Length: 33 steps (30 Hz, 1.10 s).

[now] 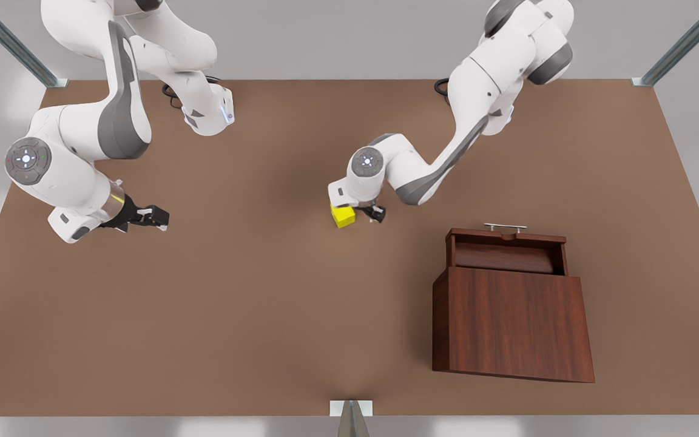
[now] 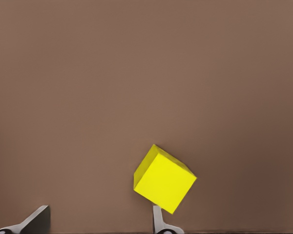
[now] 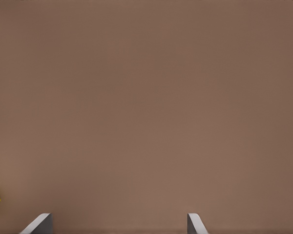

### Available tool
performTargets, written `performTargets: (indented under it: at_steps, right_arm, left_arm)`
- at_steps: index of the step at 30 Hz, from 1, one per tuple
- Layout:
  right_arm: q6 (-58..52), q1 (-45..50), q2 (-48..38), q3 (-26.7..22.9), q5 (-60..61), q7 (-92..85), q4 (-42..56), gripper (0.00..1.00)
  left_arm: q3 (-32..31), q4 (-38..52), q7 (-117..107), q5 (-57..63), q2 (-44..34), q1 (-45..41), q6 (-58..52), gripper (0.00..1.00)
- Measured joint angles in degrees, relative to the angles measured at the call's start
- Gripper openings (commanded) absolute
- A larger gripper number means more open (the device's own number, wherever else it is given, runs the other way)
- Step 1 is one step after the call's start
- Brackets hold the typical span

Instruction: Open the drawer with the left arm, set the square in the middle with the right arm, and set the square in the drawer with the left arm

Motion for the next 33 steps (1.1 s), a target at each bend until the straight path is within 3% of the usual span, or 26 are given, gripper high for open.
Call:
performTargets:
  at_steps: [3, 6, 16, 33]
  right_arm:
    - [0.0, -0.2, 0.0, 0.0, 0.1, 0.0, 0.0, 1.0]
    - [0.0, -0.2, 0.1, 0.0, 0.0, -0.1, 0.0, 1.0]
    - [-0.2, -0.9, 0.1, -0.1, 0.1, 0.0, -0.2, 1.0]
    - [-0.2, -1.6, 0.1, -0.1, 0.2, -0.1, -0.2, 1.0]
  left_arm:
    - [-0.1, -4.8, 5.8, 0.5, -0.8, -0.6, 7.6, 1.0]
    - [5.3, 1.6, 11.8, 0.5, 4.2, -8.5, 8.7, 1.0]
    - [6.3, 0.2, 22.6, 2.8, 6.5, -8.6, 12.4, 1.0]
    - [7.6, 0.3, 21.7, 2.9, 11.2, -11.0, 14.3, 1.0]
